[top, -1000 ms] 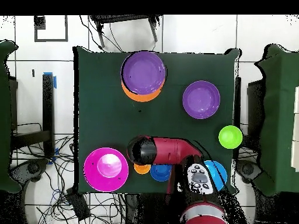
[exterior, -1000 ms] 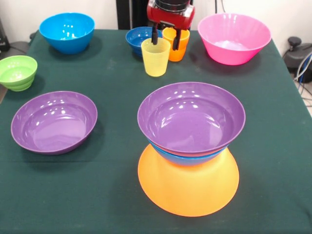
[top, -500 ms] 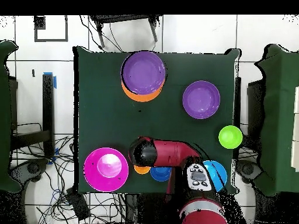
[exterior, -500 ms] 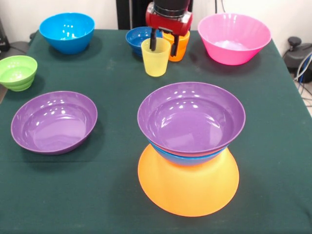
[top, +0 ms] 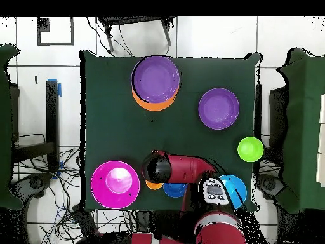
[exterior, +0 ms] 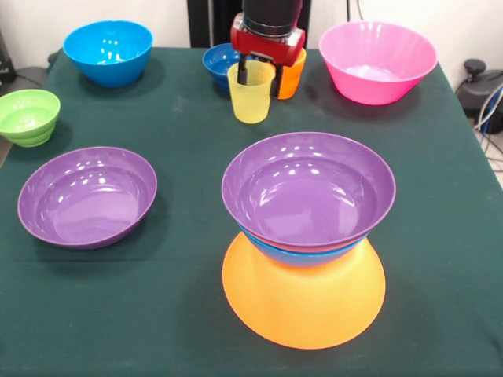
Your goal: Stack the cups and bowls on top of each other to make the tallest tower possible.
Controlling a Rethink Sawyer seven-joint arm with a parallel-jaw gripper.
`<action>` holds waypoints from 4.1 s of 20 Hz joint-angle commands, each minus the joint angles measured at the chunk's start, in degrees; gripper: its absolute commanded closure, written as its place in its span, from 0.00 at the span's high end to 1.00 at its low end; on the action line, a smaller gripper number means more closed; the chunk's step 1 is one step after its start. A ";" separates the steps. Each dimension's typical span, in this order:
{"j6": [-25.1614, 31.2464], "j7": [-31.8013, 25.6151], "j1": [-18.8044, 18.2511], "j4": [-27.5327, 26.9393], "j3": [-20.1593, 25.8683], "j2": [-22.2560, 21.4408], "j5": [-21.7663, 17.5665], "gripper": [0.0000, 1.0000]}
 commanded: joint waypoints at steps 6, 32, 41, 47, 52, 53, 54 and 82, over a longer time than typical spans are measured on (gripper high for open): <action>-3.82 10.30 2.01 2.74 3.19 2.27 4.54 1.00; 32.56 -1.54 14.35 -27.57 -5.47 -8.44 1.04 0.00; 40.11 -6.15 13.23 -37.91 -1.34 -8.46 1.05 0.00; 42.70 -10.58 11.64 -46.64 2.10 -4.81 1.12 0.00; 48.21 -11.96 11.42 -54.75 4.23 -1.08 1.01 0.00; 48.81 -12.29 11.30 -56.46 4.76 -0.09 0.99 0.00; 49.04 -12.52 11.18 -57.62 5.30 0.78 1.05 0.00; 50.10 -17.36 10.16 -61.68 6.98 9.75 -0.73 0.00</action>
